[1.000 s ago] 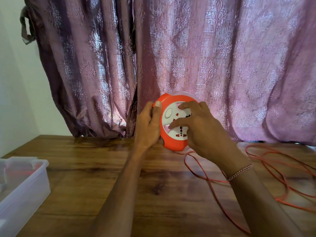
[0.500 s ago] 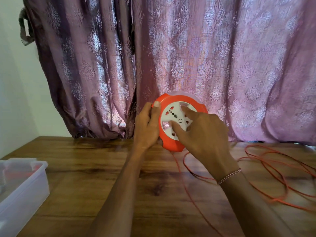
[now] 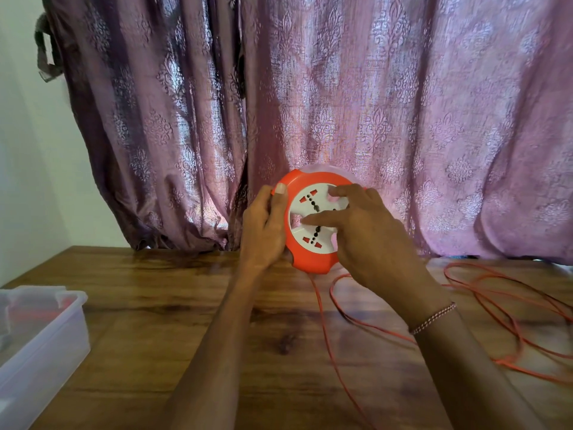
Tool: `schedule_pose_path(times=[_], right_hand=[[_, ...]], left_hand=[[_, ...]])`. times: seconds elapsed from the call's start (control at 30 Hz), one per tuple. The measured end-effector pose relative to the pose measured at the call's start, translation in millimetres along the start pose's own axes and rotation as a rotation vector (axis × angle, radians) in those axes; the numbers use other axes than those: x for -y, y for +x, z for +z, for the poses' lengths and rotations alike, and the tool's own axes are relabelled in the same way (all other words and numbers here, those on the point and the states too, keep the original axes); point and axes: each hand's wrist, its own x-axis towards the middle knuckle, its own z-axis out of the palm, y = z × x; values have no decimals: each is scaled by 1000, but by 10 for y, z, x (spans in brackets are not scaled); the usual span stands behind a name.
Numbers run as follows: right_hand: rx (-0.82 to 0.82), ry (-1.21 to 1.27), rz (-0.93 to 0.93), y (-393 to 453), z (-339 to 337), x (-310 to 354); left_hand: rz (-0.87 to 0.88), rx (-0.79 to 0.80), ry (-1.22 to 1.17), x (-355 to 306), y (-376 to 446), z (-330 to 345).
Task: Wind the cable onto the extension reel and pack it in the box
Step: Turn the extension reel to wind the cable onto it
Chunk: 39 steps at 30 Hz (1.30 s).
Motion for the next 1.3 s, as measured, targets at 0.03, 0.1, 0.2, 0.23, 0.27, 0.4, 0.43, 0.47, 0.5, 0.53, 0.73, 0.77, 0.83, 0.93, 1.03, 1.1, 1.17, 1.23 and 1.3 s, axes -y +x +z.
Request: schedule_pose_path(times=[0.03,0.1,0.2,0.23,0.27,0.4,0.43,0.47,0.5,0.53,0.73,0.77,0.83,0.93,1.03,1.1,1.17,1.23,1.3], right_hand=[[25,-45,-6,-3,5,20],[64,-116,-5,-10,18,50],[30,-96,10,-21,21,54],[16,-91,17,-28,23,52],[4,-100,26,-35,30,49],[-122,-131,141,-32,70,64],[-166,-126,177,-26,75,72],[-190,-128,201,-22,79,83],[-199,-136,207,-25,80,93],[-198,-146,200,-28,77,100],[-199,-39,60,-9,11,75],[-204,-19,18,-5,11,53],[-158,-13,-52,-3,18,13],[-18,-54,-105,-15,30,30],[28,-122,-98,-20,40,41],[6,-151,-108,-28,40,56],[-21,-143,-87,-38,31,77],[-69,-67,-54,-49,50,87],[-80,-51,4,-59,43,117]], left_hand=[[1,1,-6,6,0,-2],[1,2,3,16,4,-6],[-4,3,24,2,-4,8],[-8,5,30,-9,-10,18],[-10,8,43,-18,-16,26],[-10,-9,37,-24,-15,39],[-14,-13,18,-26,-12,37],[-13,-15,6,-32,-10,32],[-10,-14,2,-36,-11,27],[-6,-12,0,-42,-14,22],[-18,-13,-14,-49,-19,10],[-19,-14,-14,-48,-19,10],[-16,-14,-10,-48,-20,6],[-6,-11,0,-56,-19,-6],[8,-4,8,-54,-15,-3],[11,-1,18,-48,-9,-6],[14,2,23,-45,-6,-5],[19,7,26,-47,-3,3],[22,8,25,-45,0,14]])
